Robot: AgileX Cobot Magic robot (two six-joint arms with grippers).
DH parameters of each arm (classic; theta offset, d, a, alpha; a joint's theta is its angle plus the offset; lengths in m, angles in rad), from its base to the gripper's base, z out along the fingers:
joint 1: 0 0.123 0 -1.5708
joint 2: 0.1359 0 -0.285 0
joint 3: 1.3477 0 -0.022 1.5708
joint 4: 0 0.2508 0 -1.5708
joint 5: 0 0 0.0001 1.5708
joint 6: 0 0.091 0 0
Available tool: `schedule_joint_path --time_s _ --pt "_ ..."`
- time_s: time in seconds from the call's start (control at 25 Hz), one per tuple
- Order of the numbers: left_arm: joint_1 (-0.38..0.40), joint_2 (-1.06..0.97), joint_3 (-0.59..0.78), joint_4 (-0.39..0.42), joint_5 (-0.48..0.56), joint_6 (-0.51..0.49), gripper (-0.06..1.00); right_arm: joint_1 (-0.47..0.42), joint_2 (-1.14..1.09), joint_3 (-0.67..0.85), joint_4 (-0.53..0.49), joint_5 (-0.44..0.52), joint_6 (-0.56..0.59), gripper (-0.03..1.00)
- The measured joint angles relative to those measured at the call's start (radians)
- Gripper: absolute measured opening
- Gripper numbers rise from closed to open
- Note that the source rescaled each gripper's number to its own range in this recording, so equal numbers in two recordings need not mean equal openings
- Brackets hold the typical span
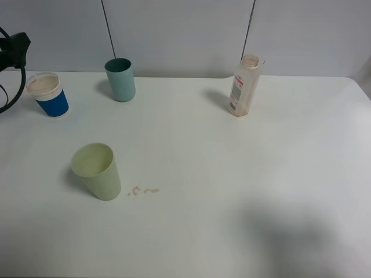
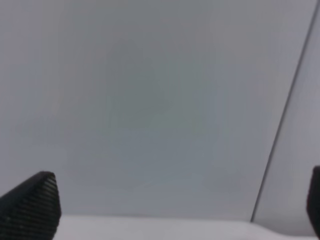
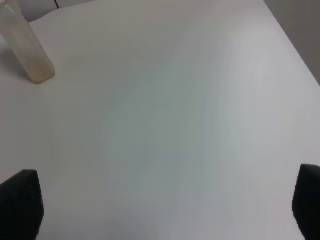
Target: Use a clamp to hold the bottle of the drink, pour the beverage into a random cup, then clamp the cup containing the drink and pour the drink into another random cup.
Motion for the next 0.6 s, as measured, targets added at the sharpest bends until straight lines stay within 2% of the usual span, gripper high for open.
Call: schedule_joint_path --time_s 0.32,0.6 --pt "0.0 -0.281 0.107 -0.037 0.132 0.0 1.0 0.0 0.0 0.0 0.0 0.0 0.0 1.0" --pt "0.0 -0.511 0.172 -0.045 0.316 -0.003 1.0 0.0 0.0 0.0 0.0 0.0 0.0 1.0"
